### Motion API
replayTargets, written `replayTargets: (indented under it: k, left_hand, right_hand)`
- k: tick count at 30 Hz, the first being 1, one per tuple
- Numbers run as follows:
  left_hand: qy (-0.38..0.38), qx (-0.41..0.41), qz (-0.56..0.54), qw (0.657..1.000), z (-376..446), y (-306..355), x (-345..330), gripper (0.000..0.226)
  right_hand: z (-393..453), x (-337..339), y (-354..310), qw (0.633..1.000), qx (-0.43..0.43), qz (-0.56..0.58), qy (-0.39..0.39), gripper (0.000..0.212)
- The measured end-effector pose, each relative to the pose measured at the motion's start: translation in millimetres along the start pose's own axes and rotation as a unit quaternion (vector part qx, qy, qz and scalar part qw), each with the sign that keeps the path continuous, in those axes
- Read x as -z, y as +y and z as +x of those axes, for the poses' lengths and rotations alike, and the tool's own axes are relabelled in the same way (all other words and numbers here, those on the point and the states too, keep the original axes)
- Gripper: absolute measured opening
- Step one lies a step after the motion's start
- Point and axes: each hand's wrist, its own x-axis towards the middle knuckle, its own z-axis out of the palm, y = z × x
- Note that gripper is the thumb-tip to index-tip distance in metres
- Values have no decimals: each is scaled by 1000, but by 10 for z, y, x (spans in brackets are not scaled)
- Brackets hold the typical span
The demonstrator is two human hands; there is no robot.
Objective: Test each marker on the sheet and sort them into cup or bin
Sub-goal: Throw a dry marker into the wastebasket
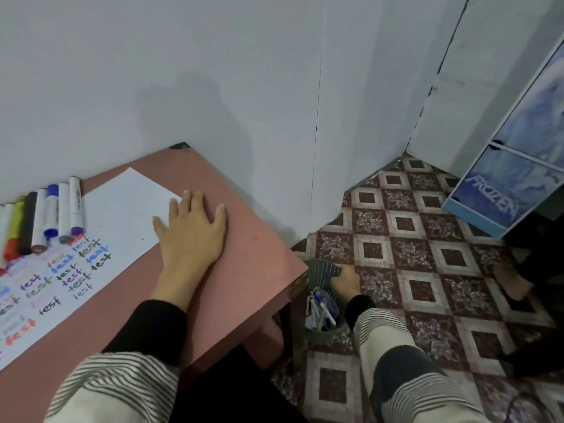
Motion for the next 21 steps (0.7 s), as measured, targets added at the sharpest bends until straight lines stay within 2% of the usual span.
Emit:
replayTargets:
  k: [4, 6, 9, 13, 16, 21]
  left_hand:
    - [0, 0, -15, 1000, -8, -9, 14, 60]
    - [14, -4, -52, 999, -28, -20, 50, 53]
    - [73, 4, -144, 987, -30, -99, 186, 40]
    - [156, 9, -157, 975, 47, -388, 334, 32]
    - [205, 44, -140, 968, 66, -797, 457, 29]
    - [240, 74, -76, 965, -25, -1487, 662, 23]
  right_hand:
    - [-212, 114, -325, 997, 70, 31, 20, 35]
    - [-343, 203, -636, 988, 130, 65, 46, 34]
    - [-608, 368, -1248, 963, 241, 106, 62, 28]
    - [-1054, 467, -2056, 916, 382, 104, 61, 23]
    - [-1397, 266, -2568, 896, 439, 71, 10, 26]
    - [-1712, -432, -2923, 877, 476, -17, -61, 31]
